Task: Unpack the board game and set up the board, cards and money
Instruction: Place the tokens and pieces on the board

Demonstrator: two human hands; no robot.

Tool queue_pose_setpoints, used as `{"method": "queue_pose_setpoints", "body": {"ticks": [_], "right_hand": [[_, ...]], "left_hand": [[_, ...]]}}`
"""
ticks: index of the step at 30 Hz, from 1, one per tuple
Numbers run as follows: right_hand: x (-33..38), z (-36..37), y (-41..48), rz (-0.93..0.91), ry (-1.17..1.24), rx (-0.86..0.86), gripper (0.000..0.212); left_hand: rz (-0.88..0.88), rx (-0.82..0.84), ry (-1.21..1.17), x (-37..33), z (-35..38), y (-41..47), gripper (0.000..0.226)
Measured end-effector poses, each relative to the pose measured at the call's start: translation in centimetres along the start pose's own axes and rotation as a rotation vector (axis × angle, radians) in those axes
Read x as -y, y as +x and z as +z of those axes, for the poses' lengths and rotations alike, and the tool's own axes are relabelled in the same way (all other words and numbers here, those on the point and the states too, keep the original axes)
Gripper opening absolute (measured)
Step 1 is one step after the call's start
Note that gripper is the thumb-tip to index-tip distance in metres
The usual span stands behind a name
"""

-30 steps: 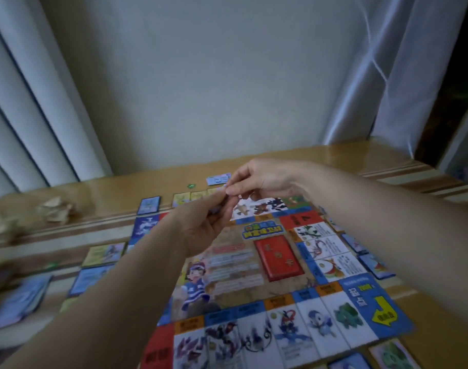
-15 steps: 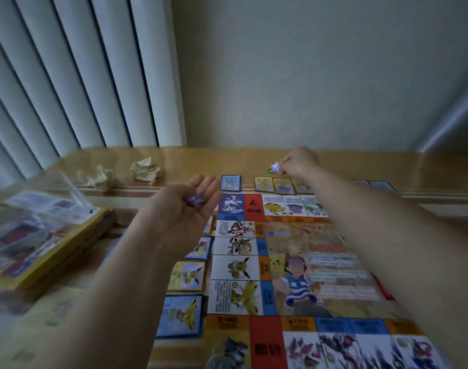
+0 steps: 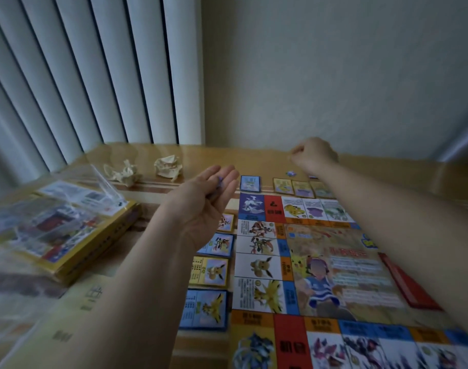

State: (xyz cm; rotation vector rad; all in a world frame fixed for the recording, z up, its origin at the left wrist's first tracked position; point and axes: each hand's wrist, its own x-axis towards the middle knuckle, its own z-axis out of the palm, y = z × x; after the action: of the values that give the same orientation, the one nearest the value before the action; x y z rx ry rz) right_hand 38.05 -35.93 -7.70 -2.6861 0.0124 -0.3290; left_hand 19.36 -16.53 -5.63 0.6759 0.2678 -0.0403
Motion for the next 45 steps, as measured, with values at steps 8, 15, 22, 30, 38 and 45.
{"method": "queue_pose_setpoints", "body": {"ticks": [8,15,22,30,38,45], "right_hand": [[11.3,-6.7,-13.6,-0.547,0.310,0.711,0.017],[16.7,-4.6,-18.8,-0.635,0.340,0.807,0.006],[17.8,0.8,-17.9,-0.387,0.395,0.573,0.013],[16.9,6.4,-16.8,-0.229,0.177,0.307,0.019],[17.6,4.8,-18.4,-0.407,0.174,0.205,0.006],[19.1,0.0,-26.4,-0.638,0.309,0.435,0.008]], "left_hand": [[0.032,-0.168,0.006,-0.1,-2.2,-4.8,0.028],[0.043,-0.194,-0.038,-2.9,-4.7,-10.4,0.020],[0.152,-0.135,-0.007,-6.6,-9.7,-14.4,0.042],[0.316,-0.202,0.331,-8.3,-12.7,-18.0,0.029],[0.391,-0.191,1.132,-7.6,-14.0,-19.8,0.004],[0.184,-0.122,1.878,-4.9,-14.7,-23.5,0.011]]}}
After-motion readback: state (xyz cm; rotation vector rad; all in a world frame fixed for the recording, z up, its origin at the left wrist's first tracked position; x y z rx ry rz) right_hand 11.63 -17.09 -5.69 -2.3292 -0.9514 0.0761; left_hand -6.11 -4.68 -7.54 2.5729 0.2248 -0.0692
